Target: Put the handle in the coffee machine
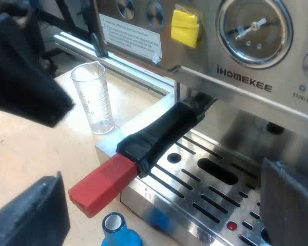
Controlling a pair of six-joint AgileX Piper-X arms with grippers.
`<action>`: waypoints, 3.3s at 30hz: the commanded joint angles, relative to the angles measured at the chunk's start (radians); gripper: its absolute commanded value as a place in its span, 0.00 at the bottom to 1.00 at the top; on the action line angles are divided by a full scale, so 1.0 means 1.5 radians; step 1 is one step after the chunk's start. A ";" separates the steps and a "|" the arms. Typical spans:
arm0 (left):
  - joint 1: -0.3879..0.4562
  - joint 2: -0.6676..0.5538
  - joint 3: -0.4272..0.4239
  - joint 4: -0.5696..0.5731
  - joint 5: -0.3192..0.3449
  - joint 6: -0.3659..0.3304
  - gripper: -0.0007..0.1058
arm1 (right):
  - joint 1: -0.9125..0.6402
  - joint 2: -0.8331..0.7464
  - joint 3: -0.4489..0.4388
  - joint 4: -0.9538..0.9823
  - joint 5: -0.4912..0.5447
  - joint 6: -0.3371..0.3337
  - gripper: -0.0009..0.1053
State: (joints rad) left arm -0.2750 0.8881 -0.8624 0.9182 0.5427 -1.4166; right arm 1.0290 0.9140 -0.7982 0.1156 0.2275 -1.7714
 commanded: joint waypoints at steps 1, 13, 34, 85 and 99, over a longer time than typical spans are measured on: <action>0.018 -0.036 -0.003 0.033 -0.031 0.006 0.29 | 0.000 -0.005 -0.003 0.005 -0.007 -0.003 0.74; 0.104 -0.149 -0.054 0.043 -0.040 -0.005 0.80 | -0.002 -0.005 -0.109 0.205 0.002 -0.003 0.74; 0.270 -0.142 -0.274 0.098 -0.076 -0.087 0.80 | -0.378 -0.073 -0.329 0.557 -0.006 -0.006 0.74; 0.260 -0.611 0.093 0.227 -0.110 -0.050 0.80 | -0.560 -0.644 0.003 0.602 -0.090 -0.063 0.74; 0.156 -0.609 0.122 0.108 -0.368 -0.202 0.79 | -0.560 -0.617 0.038 0.568 -0.110 -0.063 0.74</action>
State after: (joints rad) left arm -0.0230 -0.0102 -0.6852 1.0925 0.0269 -1.7000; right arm 0.1957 -0.0069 -0.7457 0.9801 0.0700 -1.8543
